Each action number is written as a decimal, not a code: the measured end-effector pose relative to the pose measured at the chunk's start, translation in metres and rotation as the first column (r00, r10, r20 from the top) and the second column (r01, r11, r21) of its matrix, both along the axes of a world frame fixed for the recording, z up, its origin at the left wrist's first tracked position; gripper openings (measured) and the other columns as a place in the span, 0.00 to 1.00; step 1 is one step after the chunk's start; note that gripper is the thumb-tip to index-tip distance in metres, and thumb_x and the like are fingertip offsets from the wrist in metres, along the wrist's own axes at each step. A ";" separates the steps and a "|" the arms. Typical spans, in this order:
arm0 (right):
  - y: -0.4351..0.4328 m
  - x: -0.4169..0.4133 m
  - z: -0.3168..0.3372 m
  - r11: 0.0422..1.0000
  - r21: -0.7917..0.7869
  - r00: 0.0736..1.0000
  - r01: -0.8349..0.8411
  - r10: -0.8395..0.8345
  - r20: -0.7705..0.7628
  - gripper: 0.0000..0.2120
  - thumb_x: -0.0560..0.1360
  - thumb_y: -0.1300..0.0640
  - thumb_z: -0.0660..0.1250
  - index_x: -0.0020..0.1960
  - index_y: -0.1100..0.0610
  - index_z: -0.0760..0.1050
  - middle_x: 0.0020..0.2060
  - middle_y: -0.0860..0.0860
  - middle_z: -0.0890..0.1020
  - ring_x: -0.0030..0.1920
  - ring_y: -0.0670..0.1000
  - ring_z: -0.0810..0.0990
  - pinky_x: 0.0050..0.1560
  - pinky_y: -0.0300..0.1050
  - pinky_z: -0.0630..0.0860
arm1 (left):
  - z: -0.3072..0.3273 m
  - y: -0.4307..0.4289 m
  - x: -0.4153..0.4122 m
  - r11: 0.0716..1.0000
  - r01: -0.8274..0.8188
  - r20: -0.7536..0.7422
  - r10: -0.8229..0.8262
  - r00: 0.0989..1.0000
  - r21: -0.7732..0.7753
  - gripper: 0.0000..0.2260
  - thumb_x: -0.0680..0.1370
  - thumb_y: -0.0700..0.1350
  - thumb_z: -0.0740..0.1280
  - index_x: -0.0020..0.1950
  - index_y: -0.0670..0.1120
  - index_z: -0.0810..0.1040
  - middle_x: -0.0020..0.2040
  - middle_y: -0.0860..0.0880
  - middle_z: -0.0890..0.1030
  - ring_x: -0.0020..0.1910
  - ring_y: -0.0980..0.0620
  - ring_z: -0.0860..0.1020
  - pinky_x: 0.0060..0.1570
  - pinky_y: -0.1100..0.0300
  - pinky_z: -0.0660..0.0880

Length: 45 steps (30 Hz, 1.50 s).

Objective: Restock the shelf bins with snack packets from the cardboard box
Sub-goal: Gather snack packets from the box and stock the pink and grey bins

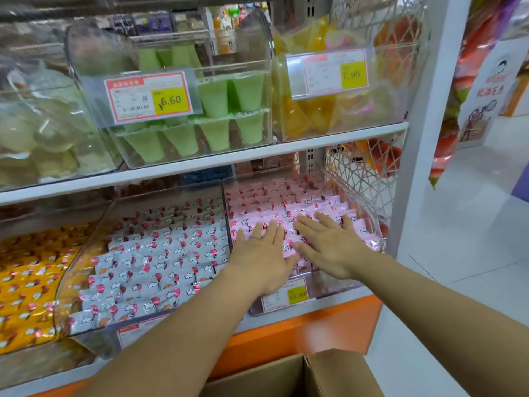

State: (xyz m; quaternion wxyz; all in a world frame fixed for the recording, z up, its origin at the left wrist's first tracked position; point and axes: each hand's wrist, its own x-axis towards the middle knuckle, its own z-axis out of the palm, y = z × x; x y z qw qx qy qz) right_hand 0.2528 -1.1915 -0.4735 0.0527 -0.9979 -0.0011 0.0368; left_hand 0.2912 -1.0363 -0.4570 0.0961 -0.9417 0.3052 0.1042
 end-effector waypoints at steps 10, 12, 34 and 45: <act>-0.007 -0.007 -0.005 0.997 -0.023 0.995 -0.067 0.069 0.079 0.42 0.67 0.33 0.29 0.73 0.45 0.62 0.73 0.39 0.61 0.71 0.47 0.59 0.70 0.59 0.52 | -0.003 -0.001 -0.001 1.000 0.014 -0.054 -0.013 0.998 0.028 0.33 0.79 0.65 0.43 0.78 0.47 0.43 0.78 0.48 0.38 0.77 0.44 0.44 0.75 0.44 0.47; -0.008 -0.005 -0.003 0.997 -0.019 0.995 -0.072 0.073 0.071 0.34 0.74 0.34 0.35 0.74 0.45 0.60 0.74 0.40 0.59 0.73 0.46 0.57 0.71 0.59 0.50 | 0.002 0.000 0.001 1.000 0.013 -0.077 -0.011 0.997 0.025 0.34 0.79 0.66 0.43 0.78 0.47 0.43 0.78 0.49 0.38 0.77 0.44 0.44 0.75 0.45 0.48; -0.019 0.060 0.011 0.999 -0.044 0.999 0.032 -0.034 -0.030 0.27 0.79 0.36 0.43 0.76 0.41 0.49 0.77 0.47 0.50 0.76 0.56 0.46 0.73 0.65 0.42 | 0.010 -0.012 0.061 0.997 -0.065 0.033 0.067 0.997 -0.051 0.28 0.80 0.64 0.45 0.78 0.58 0.43 0.79 0.47 0.46 0.76 0.38 0.47 0.73 0.42 0.50; -0.029 0.068 0.019 0.999 -0.040 0.999 0.025 -0.023 0.039 0.25 0.79 0.38 0.47 0.75 0.40 0.52 0.77 0.46 0.54 0.76 0.55 0.51 0.72 0.61 0.46 | 0.017 -0.017 0.080 0.991 -0.097 0.009 0.098 0.995 -0.090 0.30 0.80 0.65 0.49 0.78 0.56 0.46 0.79 0.46 0.48 0.74 0.38 0.59 0.69 0.44 0.62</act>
